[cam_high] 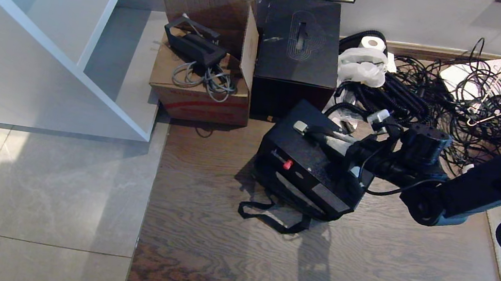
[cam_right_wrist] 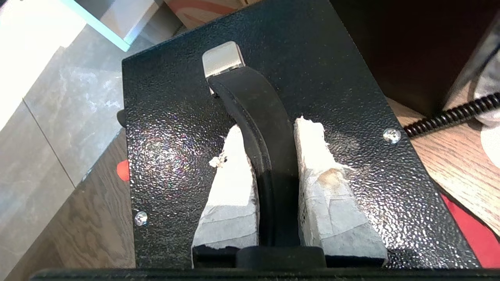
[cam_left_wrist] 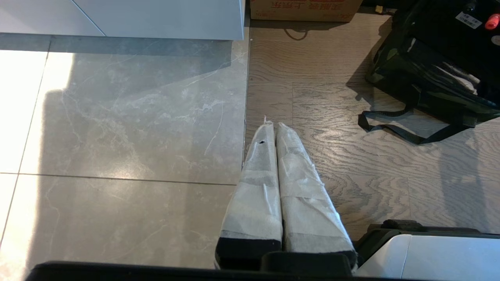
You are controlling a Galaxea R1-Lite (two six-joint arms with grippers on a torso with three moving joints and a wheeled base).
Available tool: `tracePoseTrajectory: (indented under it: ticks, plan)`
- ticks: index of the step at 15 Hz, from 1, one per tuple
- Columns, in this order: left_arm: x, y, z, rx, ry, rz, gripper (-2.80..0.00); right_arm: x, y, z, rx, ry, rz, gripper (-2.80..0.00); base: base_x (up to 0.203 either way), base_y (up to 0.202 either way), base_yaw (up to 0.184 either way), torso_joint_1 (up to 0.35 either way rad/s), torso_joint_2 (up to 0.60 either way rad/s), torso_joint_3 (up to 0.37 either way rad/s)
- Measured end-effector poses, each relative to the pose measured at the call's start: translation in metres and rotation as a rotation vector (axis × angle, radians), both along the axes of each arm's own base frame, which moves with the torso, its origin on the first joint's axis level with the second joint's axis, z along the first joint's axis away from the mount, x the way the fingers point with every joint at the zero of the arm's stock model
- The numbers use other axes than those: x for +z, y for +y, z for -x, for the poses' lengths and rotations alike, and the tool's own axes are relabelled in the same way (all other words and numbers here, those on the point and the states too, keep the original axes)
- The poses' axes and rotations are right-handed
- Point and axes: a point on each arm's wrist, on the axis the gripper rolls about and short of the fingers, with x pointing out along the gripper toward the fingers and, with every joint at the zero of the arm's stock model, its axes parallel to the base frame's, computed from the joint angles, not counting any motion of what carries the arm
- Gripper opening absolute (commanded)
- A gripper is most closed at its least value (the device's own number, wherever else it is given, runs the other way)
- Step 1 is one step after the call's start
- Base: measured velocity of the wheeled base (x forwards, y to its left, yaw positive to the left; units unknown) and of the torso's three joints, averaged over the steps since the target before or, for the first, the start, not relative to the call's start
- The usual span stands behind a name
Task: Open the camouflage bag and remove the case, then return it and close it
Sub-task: Place the black box back
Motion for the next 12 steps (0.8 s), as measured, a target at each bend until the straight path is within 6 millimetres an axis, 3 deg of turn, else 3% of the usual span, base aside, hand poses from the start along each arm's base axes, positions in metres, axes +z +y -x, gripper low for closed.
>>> tracePoseTrajectory:
  ticks: [12]
  plan:
    - [0.000, 0.000, 0.000, 0.002, 0.000, -0.001, -2.80, -0.031, 0.001, -0.017, -0.028, 0.024, 0.027, -2.80, 0.000, 0.000, 0.000, 0.000, 0.00, 0.000]
